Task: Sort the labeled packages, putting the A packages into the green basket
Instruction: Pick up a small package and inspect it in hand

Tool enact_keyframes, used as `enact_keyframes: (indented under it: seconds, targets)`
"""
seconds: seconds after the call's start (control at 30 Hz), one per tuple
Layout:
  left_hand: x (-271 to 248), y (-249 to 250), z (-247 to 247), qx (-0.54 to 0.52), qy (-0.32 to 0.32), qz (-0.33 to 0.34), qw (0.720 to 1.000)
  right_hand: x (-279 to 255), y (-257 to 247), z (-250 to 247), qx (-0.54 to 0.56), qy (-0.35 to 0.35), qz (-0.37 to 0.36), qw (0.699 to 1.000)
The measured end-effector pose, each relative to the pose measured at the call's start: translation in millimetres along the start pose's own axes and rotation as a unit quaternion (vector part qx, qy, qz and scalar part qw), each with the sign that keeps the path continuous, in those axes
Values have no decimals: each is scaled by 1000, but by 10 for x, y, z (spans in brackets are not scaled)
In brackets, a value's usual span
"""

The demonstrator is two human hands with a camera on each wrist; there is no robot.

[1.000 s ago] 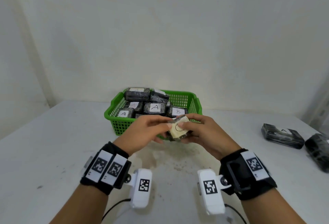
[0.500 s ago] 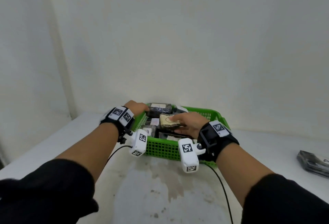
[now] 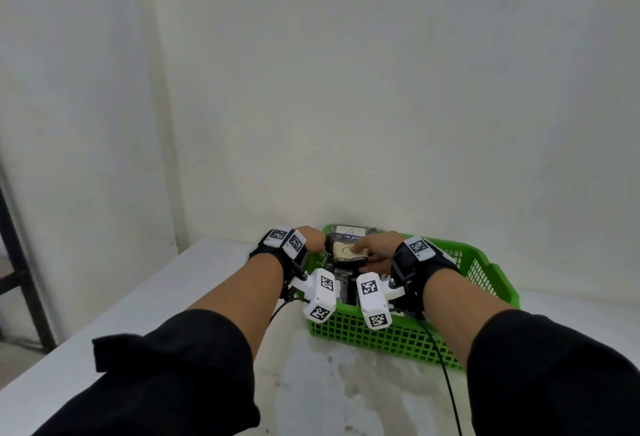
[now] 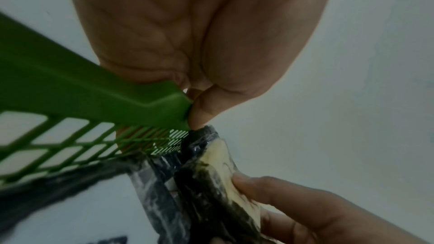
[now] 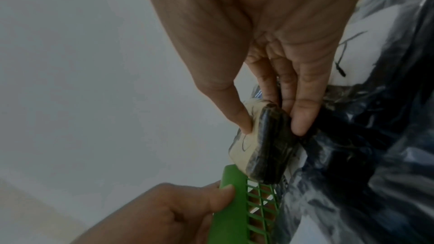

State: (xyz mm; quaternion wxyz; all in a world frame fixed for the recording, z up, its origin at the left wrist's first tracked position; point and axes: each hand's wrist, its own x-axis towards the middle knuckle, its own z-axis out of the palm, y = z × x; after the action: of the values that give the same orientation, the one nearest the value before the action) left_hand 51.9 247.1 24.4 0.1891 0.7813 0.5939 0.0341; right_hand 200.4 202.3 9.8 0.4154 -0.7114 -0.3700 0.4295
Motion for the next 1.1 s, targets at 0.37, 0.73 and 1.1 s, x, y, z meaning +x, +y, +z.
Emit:
enact_keyframes:
  seconds: [0.37,0.73,1.1]
  targets:
    - [142,-121,45,175,-21,111,978,-179,-91,190,-23,19,-7,1000]
    - [308,-200,82,243,-10,145,959,-132,-98,221,-10,25,4,1000]
    - [184,-99,41,204,-18,110,973,-72,-66,254,-20,27,5,999]
